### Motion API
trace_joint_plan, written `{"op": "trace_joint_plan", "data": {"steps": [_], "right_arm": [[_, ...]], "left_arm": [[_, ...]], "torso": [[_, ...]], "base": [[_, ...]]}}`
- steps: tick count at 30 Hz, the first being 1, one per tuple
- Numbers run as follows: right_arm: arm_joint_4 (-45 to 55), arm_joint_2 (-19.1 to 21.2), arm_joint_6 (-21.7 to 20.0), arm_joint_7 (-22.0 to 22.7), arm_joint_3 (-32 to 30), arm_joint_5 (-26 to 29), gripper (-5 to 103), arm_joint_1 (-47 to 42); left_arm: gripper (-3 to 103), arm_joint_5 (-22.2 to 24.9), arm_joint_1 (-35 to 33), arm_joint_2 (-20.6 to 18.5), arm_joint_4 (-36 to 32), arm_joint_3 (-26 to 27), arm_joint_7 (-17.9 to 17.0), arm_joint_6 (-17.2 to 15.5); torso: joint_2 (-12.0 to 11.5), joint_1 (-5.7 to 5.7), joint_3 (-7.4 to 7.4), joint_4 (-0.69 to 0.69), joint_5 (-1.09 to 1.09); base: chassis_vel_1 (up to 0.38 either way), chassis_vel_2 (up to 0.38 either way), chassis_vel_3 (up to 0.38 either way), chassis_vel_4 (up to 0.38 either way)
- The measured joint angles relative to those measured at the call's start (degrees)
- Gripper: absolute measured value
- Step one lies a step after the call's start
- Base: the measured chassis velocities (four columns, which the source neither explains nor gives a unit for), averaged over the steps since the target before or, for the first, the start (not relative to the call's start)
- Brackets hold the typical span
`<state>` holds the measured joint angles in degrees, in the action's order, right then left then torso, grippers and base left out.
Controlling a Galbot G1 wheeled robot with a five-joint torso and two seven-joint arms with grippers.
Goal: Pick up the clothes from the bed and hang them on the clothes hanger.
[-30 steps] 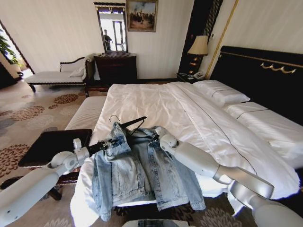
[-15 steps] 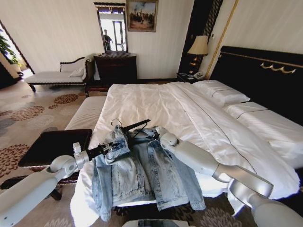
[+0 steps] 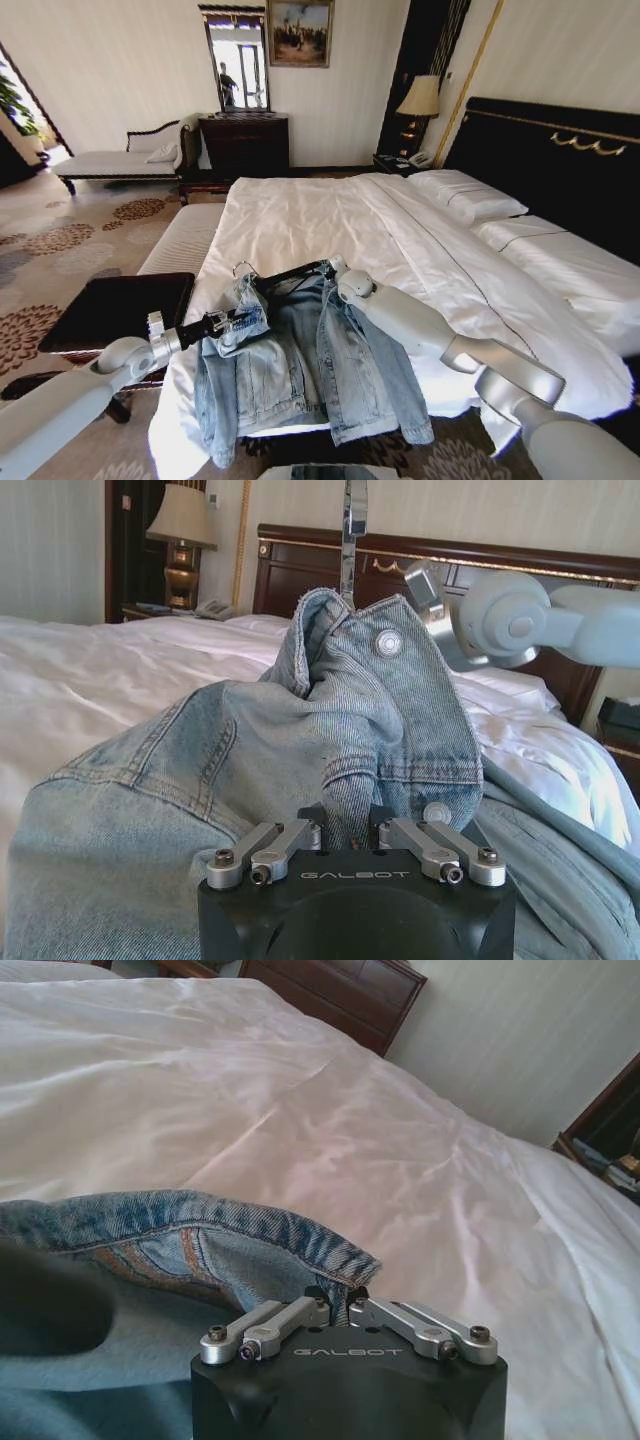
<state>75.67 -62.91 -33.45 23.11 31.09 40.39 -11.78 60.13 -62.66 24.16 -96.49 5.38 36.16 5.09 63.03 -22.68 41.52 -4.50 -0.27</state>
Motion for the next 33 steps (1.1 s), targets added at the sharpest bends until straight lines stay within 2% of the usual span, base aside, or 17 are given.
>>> {"op": "trace_joint_plan", "data": {"steps": [14, 30, 33], "right_arm": [[4.1, 2.4, 1.3, -1.2, 0.0, -2.9, 3, 1.0], [15.6, 2.0, -1.8, 0.9, 1.8, 3.8, 3, 0.1], [17.3, 1.6, -2.2, 1.3, 2.0, 5.2, 3, -0.1]], "left_arm": [[20, -0.9, -0.3, -0.1, 2.5, -0.9, 0.0, -0.3], [20, -0.5, 4.2, 2.7, 4.9, -3.4, -2.1, -2.4], [20, -0.5, 6.4, 3.7, 5.5, -5.5, -2.5, -3.2]], "torso": [[0.0, 0.0, 0.0, -0.01, 0.01], [0.0, 0.0, 0.0, 0.0, 0.0], [0.0, 0.0, 0.0, -0.01, 0.0]], "base": [[0.0, 0.0, 0.0, 0.0], [0.0, 0.0, 0.0, 0.0], [0.0, 0.0, 0.0, 0.0]]}}
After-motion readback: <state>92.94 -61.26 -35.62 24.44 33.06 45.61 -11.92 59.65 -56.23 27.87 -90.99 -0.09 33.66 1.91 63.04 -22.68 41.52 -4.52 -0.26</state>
